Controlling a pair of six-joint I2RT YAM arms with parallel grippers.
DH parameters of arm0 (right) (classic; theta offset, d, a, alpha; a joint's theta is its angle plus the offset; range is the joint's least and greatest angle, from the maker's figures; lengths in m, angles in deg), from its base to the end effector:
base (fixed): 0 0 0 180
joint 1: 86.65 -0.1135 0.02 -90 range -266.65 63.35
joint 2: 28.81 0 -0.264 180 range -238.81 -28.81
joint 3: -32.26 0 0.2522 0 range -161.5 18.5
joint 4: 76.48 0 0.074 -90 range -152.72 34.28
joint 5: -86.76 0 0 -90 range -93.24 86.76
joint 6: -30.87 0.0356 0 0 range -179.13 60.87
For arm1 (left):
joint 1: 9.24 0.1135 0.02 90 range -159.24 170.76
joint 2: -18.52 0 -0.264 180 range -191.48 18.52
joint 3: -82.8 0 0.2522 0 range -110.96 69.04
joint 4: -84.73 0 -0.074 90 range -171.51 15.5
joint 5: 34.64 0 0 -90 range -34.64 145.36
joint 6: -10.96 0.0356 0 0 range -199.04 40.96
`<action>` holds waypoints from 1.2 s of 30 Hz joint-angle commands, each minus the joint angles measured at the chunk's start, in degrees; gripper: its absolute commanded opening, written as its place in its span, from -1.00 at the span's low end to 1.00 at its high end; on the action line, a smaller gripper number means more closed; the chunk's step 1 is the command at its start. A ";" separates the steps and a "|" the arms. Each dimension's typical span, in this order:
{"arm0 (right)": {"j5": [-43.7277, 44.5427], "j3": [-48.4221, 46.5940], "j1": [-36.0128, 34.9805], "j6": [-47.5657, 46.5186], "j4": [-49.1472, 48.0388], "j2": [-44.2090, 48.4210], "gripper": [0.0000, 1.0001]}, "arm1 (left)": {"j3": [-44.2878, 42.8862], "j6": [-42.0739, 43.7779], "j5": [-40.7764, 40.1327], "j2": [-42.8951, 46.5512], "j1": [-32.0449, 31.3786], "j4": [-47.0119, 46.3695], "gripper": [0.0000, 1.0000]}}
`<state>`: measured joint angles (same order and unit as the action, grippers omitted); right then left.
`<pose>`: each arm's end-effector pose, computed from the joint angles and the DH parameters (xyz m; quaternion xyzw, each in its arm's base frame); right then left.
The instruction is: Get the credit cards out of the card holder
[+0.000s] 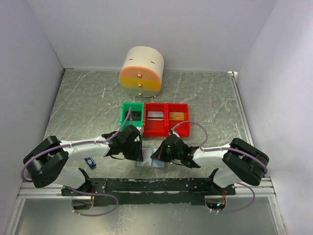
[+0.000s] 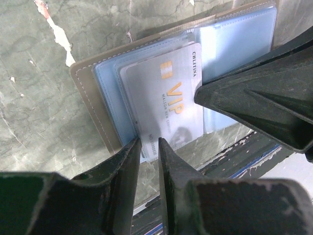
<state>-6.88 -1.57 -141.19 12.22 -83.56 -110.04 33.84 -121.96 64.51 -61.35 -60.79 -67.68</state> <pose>0.1339 0.1919 0.1179 0.1194 0.8992 0.3870 0.1653 0.1491 -0.1969 0.1508 0.0938 0.9550 -0.2508 0.1274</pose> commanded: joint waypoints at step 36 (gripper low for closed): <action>-0.43 2.76 1.89 -0.66 1.90 2.76 -0.84 | -0.98 -0.17 -4.30 -0.43 -0.75 2.51 -0.35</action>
<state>-9.13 -0.41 -139.58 12.09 -83.23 -108.90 33.53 -121.98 63.48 -61.33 -61.16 -67.02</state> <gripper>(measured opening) 0.112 0.328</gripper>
